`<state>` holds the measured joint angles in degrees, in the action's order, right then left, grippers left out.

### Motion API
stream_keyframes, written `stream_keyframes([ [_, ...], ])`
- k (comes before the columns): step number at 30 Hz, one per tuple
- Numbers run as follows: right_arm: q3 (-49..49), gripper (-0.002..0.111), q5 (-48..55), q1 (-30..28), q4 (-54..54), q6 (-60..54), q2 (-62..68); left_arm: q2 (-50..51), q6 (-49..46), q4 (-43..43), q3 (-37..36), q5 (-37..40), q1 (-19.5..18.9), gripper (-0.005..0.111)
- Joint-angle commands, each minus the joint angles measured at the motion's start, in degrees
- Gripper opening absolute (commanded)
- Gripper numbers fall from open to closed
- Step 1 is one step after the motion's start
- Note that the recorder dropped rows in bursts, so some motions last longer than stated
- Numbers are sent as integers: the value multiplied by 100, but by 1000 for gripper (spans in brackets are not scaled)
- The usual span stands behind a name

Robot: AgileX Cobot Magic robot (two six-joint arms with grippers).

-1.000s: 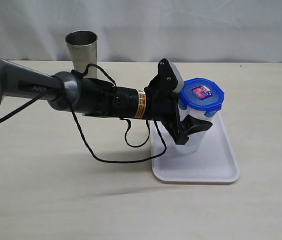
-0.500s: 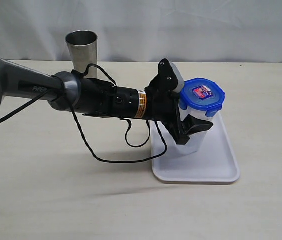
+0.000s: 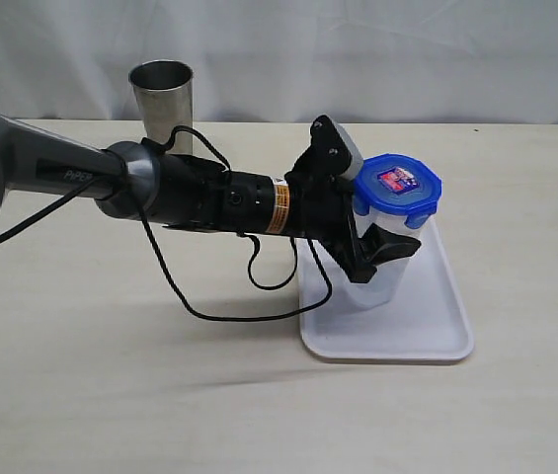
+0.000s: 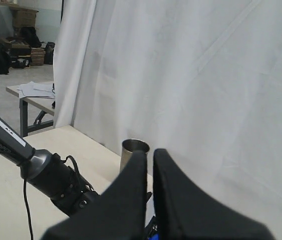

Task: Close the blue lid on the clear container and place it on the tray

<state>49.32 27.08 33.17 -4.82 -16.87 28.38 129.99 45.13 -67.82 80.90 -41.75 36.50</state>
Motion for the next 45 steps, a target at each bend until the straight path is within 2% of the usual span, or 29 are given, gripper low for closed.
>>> stream_keyframes([
  [1,-33,5,-28,-35,-27,19,-26,-21,58,55,54,176,-15,85],
  [5,-33,5,-28,-35,-27,19,-26,-21,58,91,54,512,-15,104],
  [6,-33,5,-28,-35,-27,19,-26,-21,58,91,54,523,-24,105],
  [12,-33,5,-28,-35,-27,19,-26,-21,129,-29,54,448,-86,105],
  [14,-33,5,-28,-35,-27,19,-26,-21,204,-407,54,350,-115,105],
  [18,-33,5,-28,-35,-27,19,-26,-21,1054,-1285,54,218,-255,105],
  [22,-33,5,-28,-35,-27,19,-26,-21,1557,-1559,54,161,-393,105],
  [25,-33,5,-4,-35,-27,19,-26,-21,1815,-2195,54,31,-448,105],
  [32,-33,5,19,-35,-27,19,-26,-34,2105,-2800,54,112,-496,105],
  [35,-33,5,46,-35,-27,19,-26,-86,2692,-3183,54,78,-607,105],
  [38,-33,5,57,-35,-27,19,-26,-225,3024,-3213,43,58,-726,105],
  [45,-33,5,153,-35,-27,19,-26,-654,3139,-3213,43,-14,-883,105],
])
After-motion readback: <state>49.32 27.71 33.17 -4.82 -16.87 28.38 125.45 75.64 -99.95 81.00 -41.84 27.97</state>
